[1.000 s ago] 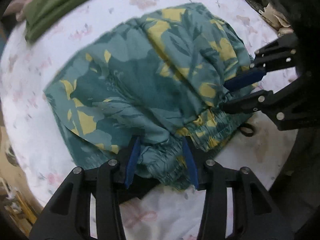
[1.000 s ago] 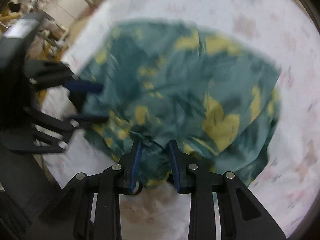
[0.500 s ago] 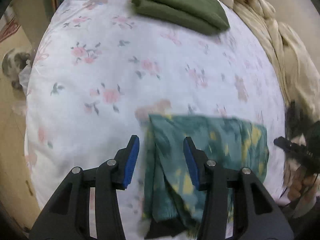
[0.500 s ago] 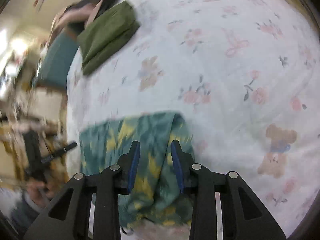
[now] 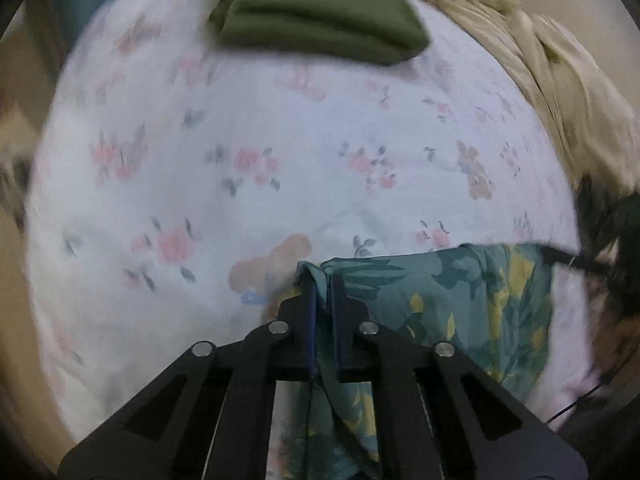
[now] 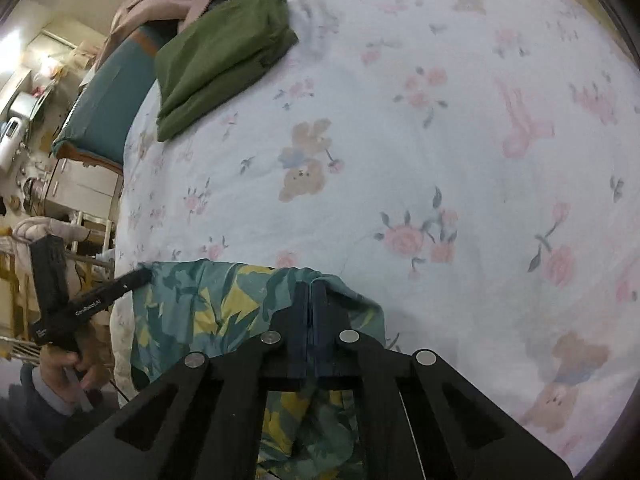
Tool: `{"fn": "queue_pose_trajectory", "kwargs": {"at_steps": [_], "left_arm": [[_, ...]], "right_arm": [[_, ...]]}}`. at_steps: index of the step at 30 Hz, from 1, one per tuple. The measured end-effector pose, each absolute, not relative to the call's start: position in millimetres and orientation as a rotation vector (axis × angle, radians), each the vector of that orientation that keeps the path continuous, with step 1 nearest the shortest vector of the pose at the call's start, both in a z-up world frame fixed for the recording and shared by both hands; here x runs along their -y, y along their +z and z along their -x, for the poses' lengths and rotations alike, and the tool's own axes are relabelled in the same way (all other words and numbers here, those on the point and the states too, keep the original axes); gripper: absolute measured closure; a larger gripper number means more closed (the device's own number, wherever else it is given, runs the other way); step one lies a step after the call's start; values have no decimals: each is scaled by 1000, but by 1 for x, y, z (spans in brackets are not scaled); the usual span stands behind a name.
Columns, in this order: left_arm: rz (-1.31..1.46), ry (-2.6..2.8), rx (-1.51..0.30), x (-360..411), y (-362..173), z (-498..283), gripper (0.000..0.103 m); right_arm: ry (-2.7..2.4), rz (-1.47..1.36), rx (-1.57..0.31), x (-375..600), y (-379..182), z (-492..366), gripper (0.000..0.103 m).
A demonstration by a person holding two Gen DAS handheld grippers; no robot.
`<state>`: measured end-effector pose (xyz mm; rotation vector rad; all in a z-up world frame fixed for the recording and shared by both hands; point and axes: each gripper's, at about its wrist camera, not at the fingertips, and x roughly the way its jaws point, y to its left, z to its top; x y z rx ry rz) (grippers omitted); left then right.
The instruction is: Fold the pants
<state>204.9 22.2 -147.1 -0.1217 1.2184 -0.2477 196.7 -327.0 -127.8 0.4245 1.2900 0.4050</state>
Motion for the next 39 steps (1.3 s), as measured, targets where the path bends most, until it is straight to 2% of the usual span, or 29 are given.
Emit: {"fn": "queue_pose_trajectory", "kwargs": {"at_steps": [8, 12, 18, 22, 25, 29, 32, 35, 36, 38, 39], "left_arm": [[74, -182, -1255, -25, -154, -204, 99], [121, -137, -1282, -28, -151, -206, 89], [68, -237, -1127, 0, -117, -175, 90], [1, -344, -1266, 39, -152, -156, 90], [-4, -298, -1379, 30, -184, -149, 90], [-26, -264, -1375, 13, -183, -144, 90], [-13, -239, -1392, -2, -183, -141, 90], [75, -221, -1405, -18, -170, -141, 90], [115, -226, -1399, -23, -164, -142, 88], [166, -227, -1343, -34, -146, -146, 69], [176, -215, -1302, -39, -138, -148, 47]], "right_arm": [[324, -320, -1275, 340, -128, -197, 103], [216, -277, -1275, 352, -129, -194, 103], [458, -336, -1212, 321, -92, -170, 103], [549, -207, -1327, 271, -119, -157, 103], [441, -44, -1426, 270, -152, -153, 103], [366, -112, -1468, 309, -159, -153, 103], [276, -39, -1470, 325, -156, -148, 103], [272, -140, -1470, 346, -148, -148, 102], [268, -149, -1443, 351, -141, -148, 102], [290, -202, -1378, 359, -123, -150, 96], [304, -249, -1340, 364, -115, -153, 96]]}}
